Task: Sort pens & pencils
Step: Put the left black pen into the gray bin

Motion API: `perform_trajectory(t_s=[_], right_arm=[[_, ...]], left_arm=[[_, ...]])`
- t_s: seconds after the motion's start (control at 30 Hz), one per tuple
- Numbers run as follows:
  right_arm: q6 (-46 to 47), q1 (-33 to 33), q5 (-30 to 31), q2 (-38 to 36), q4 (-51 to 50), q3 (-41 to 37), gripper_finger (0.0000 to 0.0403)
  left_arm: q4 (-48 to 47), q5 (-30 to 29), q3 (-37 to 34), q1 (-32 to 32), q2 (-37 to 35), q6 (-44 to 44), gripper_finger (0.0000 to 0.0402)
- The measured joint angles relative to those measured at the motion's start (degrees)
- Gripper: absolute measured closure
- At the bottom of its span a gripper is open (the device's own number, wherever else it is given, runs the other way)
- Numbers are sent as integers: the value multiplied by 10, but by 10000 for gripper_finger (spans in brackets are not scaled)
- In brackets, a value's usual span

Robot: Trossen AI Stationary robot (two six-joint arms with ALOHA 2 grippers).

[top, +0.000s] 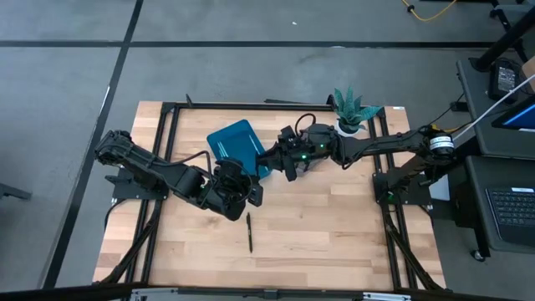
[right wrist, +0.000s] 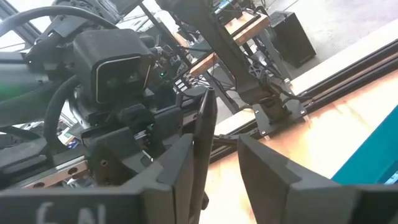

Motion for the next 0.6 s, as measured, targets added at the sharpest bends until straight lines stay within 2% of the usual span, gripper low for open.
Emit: perform_trajectory(t_s=[0.6], right_arm=[[0, -3, 1, 0, 0, 0, 279]], left_arm=[[8, 1, 0, 0, 0, 7, 367]])
